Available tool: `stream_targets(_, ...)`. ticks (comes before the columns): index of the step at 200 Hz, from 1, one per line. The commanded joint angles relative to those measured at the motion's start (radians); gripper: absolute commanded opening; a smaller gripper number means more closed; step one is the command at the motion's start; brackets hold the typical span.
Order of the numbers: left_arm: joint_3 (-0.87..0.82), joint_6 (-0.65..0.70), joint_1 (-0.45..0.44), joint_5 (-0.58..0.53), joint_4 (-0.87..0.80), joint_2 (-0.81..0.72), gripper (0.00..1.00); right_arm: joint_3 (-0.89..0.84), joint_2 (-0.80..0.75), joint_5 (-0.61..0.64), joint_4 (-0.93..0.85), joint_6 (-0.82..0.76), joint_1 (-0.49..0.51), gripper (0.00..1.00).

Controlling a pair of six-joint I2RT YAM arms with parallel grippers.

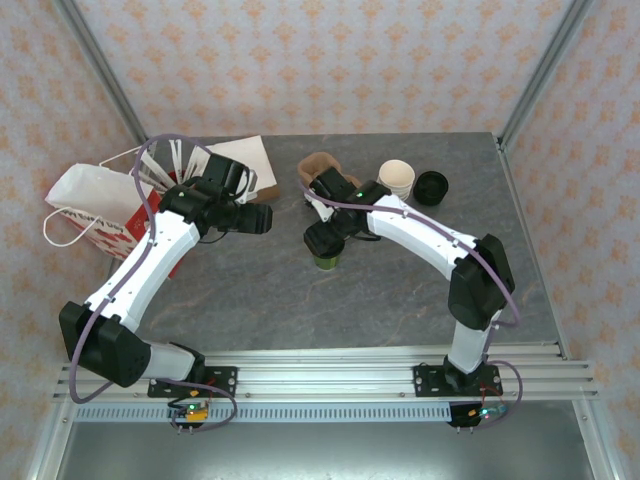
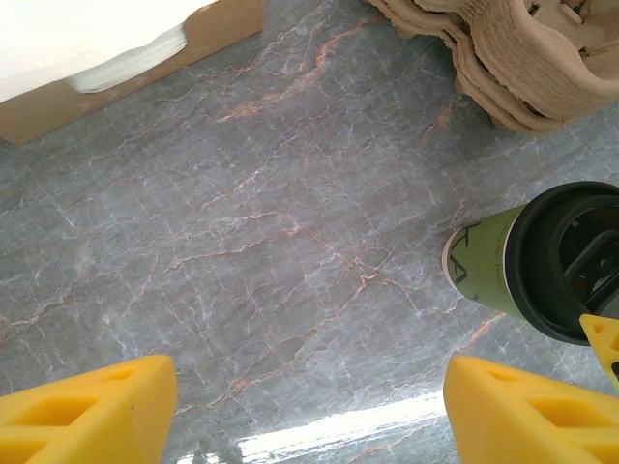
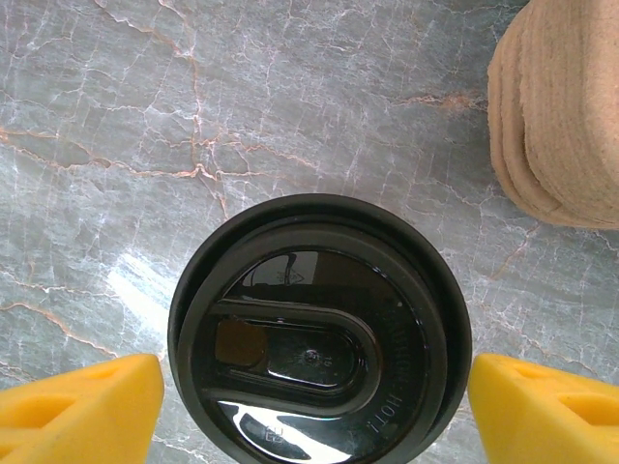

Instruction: Pack the takeout coffee

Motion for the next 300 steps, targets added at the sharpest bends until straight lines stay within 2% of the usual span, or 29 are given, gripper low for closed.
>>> stream_targets(1, -0.015, 0.02, 0.006, -0.005, 0.007, 0.005, 0.74, -0.011, 0.01, 0.019, -0.022, 0.011, 0.005, 0.82)
stream_targets(94, -0.02, 0.024, 0.006, 0.015, 0.013, 0.016, 0.74, -0.028, 0.044, 0.041, -0.023, 0.004, 0.005, 0.79)
stream_targets(181, -0.025, 0.023, 0.006, 0.021, 0.017, 0.013, 0.74, -0.18, 0.016, 0.103, 0.026, 0.012, 0.005, 0.76)
stream_targets(249, -0.014, 0.022, 0.007, 0.03, 0.011, 0.016, 0.73, -0.014, -0.019, 0.033, 0.004, 0.026, 0.005, 0.79)
stream_targets(300, -0.014, 0.027, 0.007, 0.04, 0.008, 0.02, 0.73, 0.037, 0.004, 0.03, -0.036, 0.026, 0.005, 0.8)
